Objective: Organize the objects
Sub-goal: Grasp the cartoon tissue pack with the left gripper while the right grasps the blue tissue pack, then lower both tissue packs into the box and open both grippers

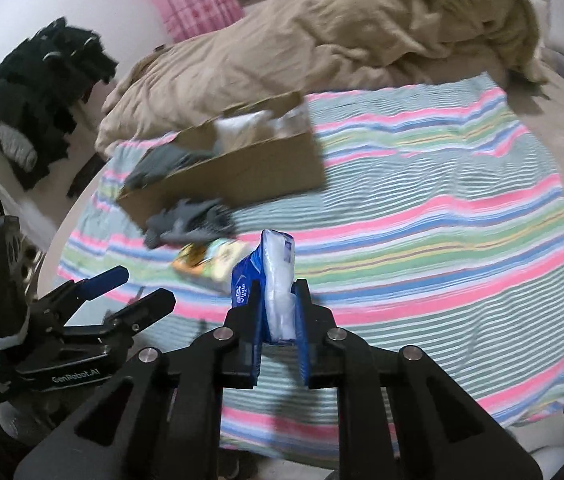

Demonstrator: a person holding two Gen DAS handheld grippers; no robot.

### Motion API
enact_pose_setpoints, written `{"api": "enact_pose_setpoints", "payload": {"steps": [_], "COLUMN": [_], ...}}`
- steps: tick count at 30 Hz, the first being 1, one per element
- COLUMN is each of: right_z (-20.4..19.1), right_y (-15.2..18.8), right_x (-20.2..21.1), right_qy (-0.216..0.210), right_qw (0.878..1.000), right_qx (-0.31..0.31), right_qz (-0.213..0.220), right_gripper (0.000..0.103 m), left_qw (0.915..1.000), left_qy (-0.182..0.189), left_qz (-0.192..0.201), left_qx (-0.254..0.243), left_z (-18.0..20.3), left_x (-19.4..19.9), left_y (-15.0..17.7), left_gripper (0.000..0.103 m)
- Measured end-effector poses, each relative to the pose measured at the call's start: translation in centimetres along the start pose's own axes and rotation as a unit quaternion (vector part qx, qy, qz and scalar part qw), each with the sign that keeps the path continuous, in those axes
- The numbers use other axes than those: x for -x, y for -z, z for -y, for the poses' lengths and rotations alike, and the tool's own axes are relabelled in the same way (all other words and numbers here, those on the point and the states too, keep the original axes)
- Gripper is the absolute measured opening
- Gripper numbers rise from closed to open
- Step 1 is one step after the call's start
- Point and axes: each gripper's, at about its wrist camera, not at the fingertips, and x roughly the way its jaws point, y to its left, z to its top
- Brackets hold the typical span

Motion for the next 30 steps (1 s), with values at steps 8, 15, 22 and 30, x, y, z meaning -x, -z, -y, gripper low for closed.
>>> {"api": "enact_pose_setpoints", "payload": {"steps": [8,15,22,30], "right_z": [2.5,2.1,0.0,-3.1], "right_y": [-0.1,-0.5,-2.0,-5.4], "right_x": [-0.4,-0.5,0.8,1.9], "right_qy": [0.012,0.001,-0.009,-0.019], "right_qw": [1.0,1.0,1.0,0.997], "right_qx": [-0.018,-0.014,0.006,0.036], "right_qz": [-0.001,0.004,0.025,0.06], "right_gripper": [0.015,0.015,0.015,0.015], "left_qw": [0.9996,0.9999,0.9995,0.9959], "left_qy": [-0.011,0.0,0.012,0.011], "left_qz": [-0.026,-0.014,0.018,0.073], "left_qx": [-0.009,0.0,0.023,0.053], "left_z": [1.4,0.5,-1.9,-4.9], "left_x": [-4.4,-2.7,2.6,7.5], "left_y": [-0.9,-0.6,-0.6,-2.6], "left_gripper": [0.07,0.065,0.065,0.065]}}
